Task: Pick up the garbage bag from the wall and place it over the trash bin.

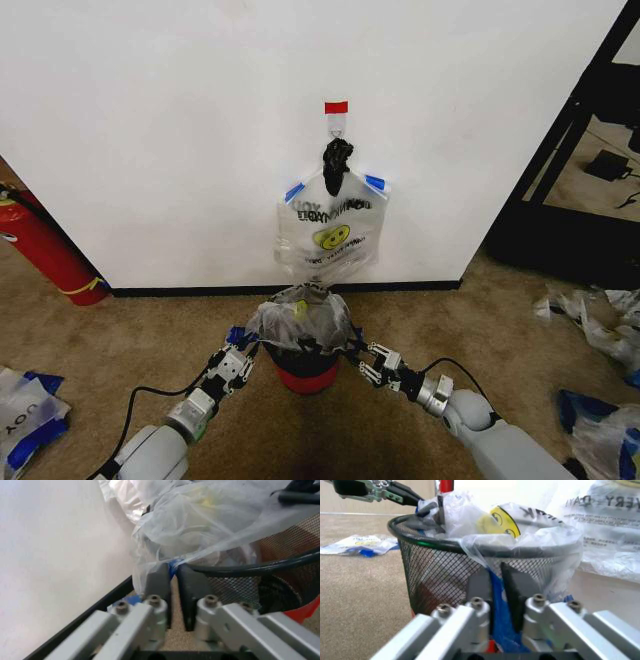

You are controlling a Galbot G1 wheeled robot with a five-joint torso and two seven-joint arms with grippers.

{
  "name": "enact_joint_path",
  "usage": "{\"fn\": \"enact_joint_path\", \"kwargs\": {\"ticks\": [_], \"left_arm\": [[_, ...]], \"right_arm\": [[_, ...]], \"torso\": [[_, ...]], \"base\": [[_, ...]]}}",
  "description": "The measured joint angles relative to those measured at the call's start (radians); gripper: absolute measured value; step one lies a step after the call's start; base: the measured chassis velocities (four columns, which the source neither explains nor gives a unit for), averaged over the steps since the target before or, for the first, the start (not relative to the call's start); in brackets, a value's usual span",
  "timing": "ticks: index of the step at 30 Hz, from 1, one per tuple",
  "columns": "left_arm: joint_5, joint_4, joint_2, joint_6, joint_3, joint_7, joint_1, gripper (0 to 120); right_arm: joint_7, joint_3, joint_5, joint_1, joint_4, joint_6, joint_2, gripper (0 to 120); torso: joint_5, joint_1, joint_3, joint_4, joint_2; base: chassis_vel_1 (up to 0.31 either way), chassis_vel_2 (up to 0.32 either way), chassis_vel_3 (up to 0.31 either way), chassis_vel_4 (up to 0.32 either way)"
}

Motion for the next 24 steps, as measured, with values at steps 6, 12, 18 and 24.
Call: {"fn": "enact_joint_path", "kwargs": {"ticks": [6, 12, 18, 24], "left_arm": [[0.014, 0.004, 0.006, -0.021, -0.002, 0.009, 0.014, 0], [0.025, 0.021, 0.009, -0.032, -0.004, 0.01, 0.022, 0], [0.045, 0.048, 0.008, -0.053, -0.006, 0.011, 0.034, 0], [0.053, 0.065, 0.008, -0.064, -0.006, 0.019, 0.034, 0]], "right_arm": [[-0.022, 0.009, 0.009, -0.006, -0.008, 0.007, -0.004, 0], [-0.098, 0.015, 0.03, -0.008, -0.035, 0.013, -0.001, 0], [-0.169, 0.023, 0.032, 0.005, -0.097, 0.022, 0.011, 0], [-0.216, 0.027, 0.039, 0.017, -0.134, 0.031, 0.018, 0]], "torso": [[0.0, 0.0, 0.0, 0.0, 0.0], [0.0, 0.0, 0.0, 0.0, 0.0], [0.0, 0.0, 0.0, 0.0001, 0.0], [0.0, 0.0, 0.0, 0.0, 0.0]], "base": [[0.0, 0.0, 0.0, 0.0], [0.0, 0.0, 0.0, 0.0], [0.0, 0.0, 0.0, 0.0], [0.0, 0.0, 0.0, 0.0]]}}
